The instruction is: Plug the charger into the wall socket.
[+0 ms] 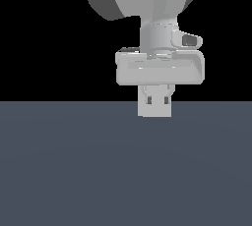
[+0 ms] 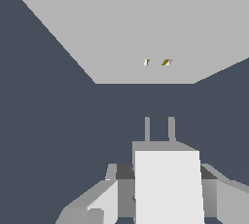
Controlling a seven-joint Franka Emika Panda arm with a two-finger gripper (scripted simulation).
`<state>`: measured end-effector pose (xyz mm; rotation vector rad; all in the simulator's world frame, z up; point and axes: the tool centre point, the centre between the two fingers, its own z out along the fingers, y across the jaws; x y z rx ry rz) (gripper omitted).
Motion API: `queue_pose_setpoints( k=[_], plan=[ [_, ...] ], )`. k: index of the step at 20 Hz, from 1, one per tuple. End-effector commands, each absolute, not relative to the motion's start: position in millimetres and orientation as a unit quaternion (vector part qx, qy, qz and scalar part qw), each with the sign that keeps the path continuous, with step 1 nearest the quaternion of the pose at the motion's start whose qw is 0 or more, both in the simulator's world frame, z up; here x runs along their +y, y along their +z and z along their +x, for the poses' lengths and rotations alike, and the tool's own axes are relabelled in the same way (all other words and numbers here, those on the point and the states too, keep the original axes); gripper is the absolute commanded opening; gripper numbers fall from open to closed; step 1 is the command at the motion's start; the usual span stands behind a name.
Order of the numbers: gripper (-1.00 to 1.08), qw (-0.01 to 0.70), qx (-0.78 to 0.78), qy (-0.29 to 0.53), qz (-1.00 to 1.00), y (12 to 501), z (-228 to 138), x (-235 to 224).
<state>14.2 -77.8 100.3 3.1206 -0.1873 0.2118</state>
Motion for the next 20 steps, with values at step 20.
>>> queue_pose_setpoints(
  k=[20],
  plan=[
    [-1.0,0.004,-0.06,0.067,0.996,100.0,51.5,-83.0]
  ],
)
